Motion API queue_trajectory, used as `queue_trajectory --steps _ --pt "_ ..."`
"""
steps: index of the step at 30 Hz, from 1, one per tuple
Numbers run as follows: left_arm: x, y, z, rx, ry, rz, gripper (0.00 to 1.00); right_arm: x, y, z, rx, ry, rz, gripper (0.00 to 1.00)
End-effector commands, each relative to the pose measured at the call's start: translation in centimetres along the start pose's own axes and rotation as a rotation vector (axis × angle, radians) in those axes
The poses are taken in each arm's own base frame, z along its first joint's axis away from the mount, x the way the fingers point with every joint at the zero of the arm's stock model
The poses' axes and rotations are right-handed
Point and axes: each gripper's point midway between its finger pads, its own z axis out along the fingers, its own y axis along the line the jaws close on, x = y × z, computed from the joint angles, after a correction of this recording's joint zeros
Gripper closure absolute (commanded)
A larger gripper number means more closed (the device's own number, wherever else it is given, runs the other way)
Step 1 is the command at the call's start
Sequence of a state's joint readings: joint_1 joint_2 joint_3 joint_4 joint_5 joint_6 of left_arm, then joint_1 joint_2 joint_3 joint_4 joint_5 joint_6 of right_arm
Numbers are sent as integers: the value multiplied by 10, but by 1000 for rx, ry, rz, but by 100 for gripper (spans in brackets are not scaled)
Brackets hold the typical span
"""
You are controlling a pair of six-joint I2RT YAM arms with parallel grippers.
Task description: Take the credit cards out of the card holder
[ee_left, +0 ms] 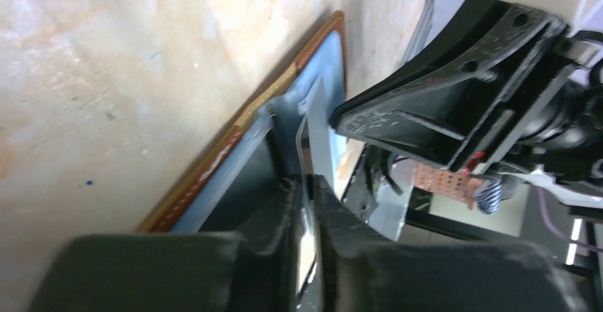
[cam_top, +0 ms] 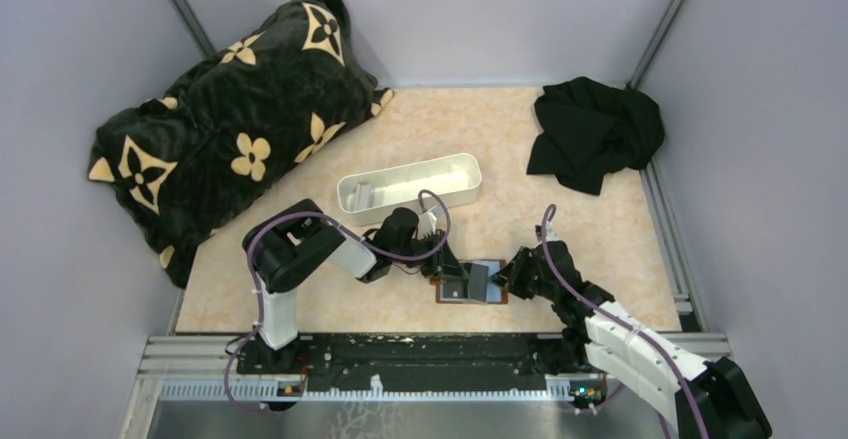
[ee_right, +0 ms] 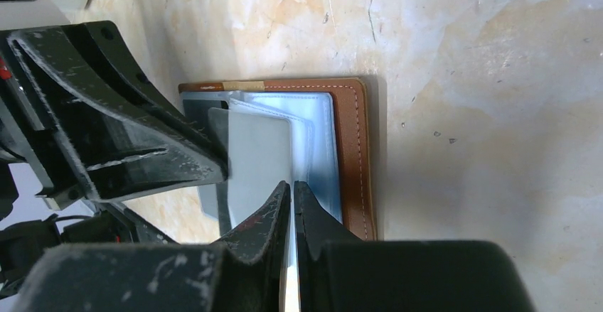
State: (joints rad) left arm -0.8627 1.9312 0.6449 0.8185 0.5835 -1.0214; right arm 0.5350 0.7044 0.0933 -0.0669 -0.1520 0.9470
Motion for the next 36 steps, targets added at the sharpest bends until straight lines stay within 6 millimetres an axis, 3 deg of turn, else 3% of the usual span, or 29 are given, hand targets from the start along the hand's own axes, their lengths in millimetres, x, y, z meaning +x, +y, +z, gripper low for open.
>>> queue_trajectory --steps 1,8,23,26,30,36 --pt "10 16 0 -49 24 -21 97 -2 -1 1 16 -7 1 93" --pt "9 15 -3 -38 16 -12 100 -2 -5 3 36 -13 5 93" --pt "-14 18 -48 -91 -42 102 100 -3 -13 10 78 -13 3 93" --pt "-27 7 -60 -94 -73 130 100 -5 -13 11 80 -15 -2 93" --pt "-46 -24 -74 -3 -137 160 100 -8 -11 14 87 -14 -21 93" --pt "-67 -51 -92 9 -228 248 100 -23 -3 18 106 -37 -73 93"
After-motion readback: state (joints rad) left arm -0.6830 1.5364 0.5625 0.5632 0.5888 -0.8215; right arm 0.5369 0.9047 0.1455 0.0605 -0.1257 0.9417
